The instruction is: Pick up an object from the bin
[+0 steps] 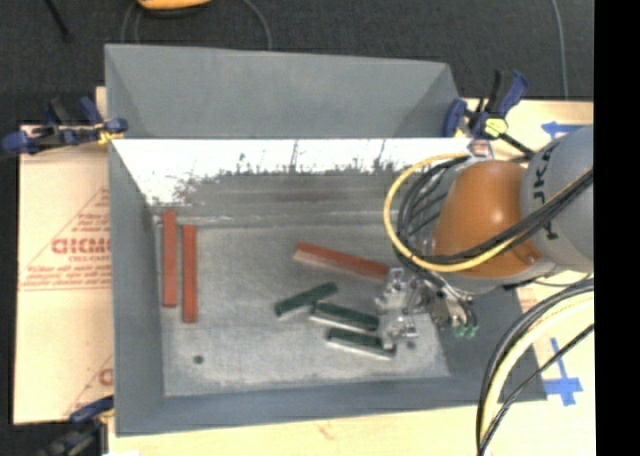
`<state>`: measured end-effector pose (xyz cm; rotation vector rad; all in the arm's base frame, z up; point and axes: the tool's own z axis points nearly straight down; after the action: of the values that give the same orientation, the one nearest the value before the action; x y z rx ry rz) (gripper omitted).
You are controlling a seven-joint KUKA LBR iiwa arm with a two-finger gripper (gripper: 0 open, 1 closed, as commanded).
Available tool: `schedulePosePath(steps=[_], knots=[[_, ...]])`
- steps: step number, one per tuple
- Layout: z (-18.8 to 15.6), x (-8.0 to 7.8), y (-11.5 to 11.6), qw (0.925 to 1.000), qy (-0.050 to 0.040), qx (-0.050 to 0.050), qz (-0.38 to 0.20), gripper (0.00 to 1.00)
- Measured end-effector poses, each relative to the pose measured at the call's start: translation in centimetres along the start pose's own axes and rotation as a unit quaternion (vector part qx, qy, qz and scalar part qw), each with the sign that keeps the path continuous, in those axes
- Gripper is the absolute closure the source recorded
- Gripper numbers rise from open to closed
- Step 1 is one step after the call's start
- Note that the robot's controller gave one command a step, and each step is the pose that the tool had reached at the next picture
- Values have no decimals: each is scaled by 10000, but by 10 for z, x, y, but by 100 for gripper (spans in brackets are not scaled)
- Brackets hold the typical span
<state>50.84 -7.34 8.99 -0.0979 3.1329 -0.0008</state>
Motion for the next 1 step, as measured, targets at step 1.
schedulePosePath(steps=[1], knots=[[0, -7, 1, 9999, -162, 17, -6, 0]])
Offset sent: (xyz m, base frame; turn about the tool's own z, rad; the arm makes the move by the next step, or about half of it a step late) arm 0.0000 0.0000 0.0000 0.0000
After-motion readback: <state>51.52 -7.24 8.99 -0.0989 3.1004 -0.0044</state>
